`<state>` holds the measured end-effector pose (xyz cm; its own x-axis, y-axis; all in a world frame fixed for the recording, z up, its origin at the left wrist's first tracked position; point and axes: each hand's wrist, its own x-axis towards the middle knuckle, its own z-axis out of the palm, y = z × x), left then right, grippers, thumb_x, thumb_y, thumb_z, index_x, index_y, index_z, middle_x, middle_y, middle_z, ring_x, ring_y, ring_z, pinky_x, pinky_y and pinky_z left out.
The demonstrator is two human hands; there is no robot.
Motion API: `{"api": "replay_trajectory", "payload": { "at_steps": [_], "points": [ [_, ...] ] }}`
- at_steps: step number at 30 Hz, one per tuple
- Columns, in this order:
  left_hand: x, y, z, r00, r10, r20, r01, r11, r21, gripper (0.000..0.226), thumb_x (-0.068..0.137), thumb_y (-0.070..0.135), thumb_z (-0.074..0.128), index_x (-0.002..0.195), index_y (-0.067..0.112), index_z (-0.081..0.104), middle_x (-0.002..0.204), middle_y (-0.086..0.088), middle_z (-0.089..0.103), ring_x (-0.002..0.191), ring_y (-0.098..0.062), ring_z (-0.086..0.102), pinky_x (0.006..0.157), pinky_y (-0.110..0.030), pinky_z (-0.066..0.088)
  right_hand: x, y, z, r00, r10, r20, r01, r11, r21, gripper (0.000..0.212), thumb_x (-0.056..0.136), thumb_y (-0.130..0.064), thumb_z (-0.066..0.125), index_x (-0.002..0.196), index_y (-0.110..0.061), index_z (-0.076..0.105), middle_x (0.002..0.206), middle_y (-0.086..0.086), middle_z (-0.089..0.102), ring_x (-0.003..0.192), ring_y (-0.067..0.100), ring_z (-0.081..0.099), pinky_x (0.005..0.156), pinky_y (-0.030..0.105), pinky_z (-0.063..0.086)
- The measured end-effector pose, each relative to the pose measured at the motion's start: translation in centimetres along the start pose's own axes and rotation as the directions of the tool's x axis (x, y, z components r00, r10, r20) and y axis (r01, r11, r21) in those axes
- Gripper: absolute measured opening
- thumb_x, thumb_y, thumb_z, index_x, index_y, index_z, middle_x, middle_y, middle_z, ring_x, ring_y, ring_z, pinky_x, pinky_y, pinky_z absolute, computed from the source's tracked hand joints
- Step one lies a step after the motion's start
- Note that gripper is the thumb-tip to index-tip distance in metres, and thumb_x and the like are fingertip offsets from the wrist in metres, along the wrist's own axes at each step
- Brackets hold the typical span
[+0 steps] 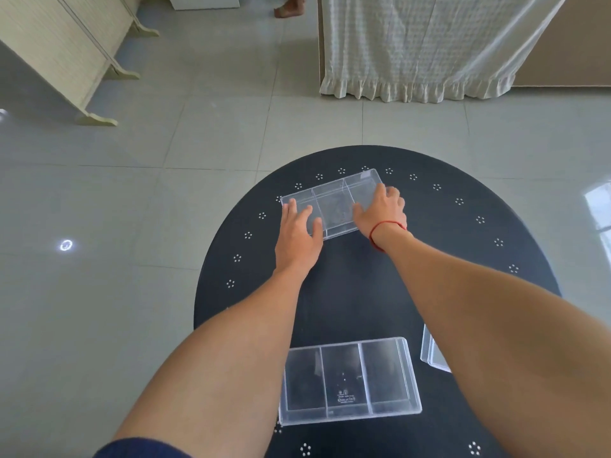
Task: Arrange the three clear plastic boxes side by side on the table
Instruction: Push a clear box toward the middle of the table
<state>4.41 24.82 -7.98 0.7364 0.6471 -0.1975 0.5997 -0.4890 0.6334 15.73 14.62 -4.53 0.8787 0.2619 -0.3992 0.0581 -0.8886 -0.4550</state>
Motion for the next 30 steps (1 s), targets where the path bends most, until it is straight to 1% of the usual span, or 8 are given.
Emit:
{"api": "replay_trajectory", "payload": {
  "at_steps": [4,7,9,11,15,21,26,30],
  "points": [
    [-0.6,0.6,-0.3,0.989,-0.053,-0.139,0.042,0.996,-0.076,0.031,0.098,0.032,0.047,0.116,0.012,0.063,0.152,-0.006,0.037,0.143,-0.018,0.031,0.098,-0.030,0.039,-1.3,1.1,-0.2,0.995,0.100,0.000,-0.100,0.994,0.054,0.066,0.090,-0.040,0.058,0.141,-0.006,0.035,0.140,0.016,0.037,0.131,0.034,0.038,0.099,0.046,0.041],
    [-2.0,1.0,0.0,0.956,-0.153,-0.252,0.130,0.986,-0.103,0.047,0.095,0.033,0.054,0.133,0.008,0.045,0.145,-0.013,0.035,0.130,-0.030,0.040,0.094,-0.039,0.045,-2.2,2.6,-0.3,0.989,0.106,0.102,-0.116,0.989,0.090,0.079,0.083,-0.047,0.066,0.144,-0.008,0.033,0.143,0.015,0.036,0.134,0.034,0.037,0.103,0.047,0.040],
    [-2.7,1.1,0.0,0.922,-0.331,-0.202,0.301,0.939,-0.163,0.061,0.095,0.039,0.051,0.144,0.008,0.031,0.150,-0.015,0.031,0.131,-0.033,0.039,0.095,-0.044,0.044,-2.8,3.5,-0.5,0.973,0.133,0.190,-0.159,0.979,0.126,0.087,0.080,-0.048,0.069,0.147,-0.011,0.029,0.146,0.014,0.037,0.135,0.034,0.040,0.107,0.048,0.041],
    [-2.9,1.1,-0.1,0.888,-0.456,-0.062,0.444,0.884,-0.148,0.068,0.096,0.047,0.044,0.149,0.010,0.023,0.150,-0.013,0.038,0.134,-0.033,0.040,0.098,-0.046,0.043,-3.2,4.4,-0.8,0.950,0.152,0.271,-0.197,0.969,0.147,0.093,0.077,-0.047,0.071,0.150,-0.013,0.024,0.149,0.011,0.039,0.134,0.034,0.044,0.108,0.049,0.041],
    [-3.5,1.0,-0.2,0.836,-0.547,0.038,0.546,0.824,-0.153,0.069,0.094,0.057,0.038,0.144,0.011,0.031,0.140,-0.015,0.049,0.128,-0.035,0.047,0.095,-0.046,0.045,-4.0,5.8,-1.5,0.913,0.171,0.371,-0.250,0.952,0.176,0.106,0.083,-0.050,0.067,0.156,-0.014,-0.001,0.160,0.010,0.027,0.143,0.036,0.033,0.113,0.048,0.033],
    [-4.5,1.6,-0.5,0.831,-0.554,-0.047,0.548,0.830,-0.103,0.070,0.090,0.065,0.036,0.143,0.019,0.037,0.137,-0.015,0.050,0.127,-0.036,0.045,0.107,-0.046,0.037,-4.4,5.5,-2.1,0.928,0.221,0.300,-0.316,0.892,0.323,0.104,0.082,-0.063,0.059,0.156,-0.015,0.003,0.159,0.010,0.029,0.142,0.036,0.035,0.110,0.047,0.035],
    [-3.8,1.9,-1.2,0.873,-0.488,-0.023,0.467,0.847,-0.256,0.064,0.091,0.062,0.037,0.143,0.026,0.032,0.139,-0.009,0.048,0.122,-0.031,0.051,0.097,-0.046,0.046,-3.5,4.4,-2.6,0.958,0.219,0.184,-0.282,0.838,0.468,0.102,0.083,-0.060,0.060,0.156,-0.015,0.005,0.157,0.011,0.032,0.140,0.035,0.038,0.110,0.045,0.036],
    [-3.0,2.4,-1.6,0.907,-0.405,-0.117,0.353,0.882,-0.313,0.061,0.093,0.057,0.038,0.145,0.025,0.031,0.143,-0.003,0.049,0.131,-0.026,0.044,0.099,-0.045,0.043,-2.9,3.2,-2.8,0.974,0.200,0.107,-0.226,0.818,0.529,0.101,0.082,-0.061,0.060,0.156,-0.015,0.008,0.155,0.011,0.035,0.138,0.033,0.042,0.108,0.044,0.037]
  ]
}}
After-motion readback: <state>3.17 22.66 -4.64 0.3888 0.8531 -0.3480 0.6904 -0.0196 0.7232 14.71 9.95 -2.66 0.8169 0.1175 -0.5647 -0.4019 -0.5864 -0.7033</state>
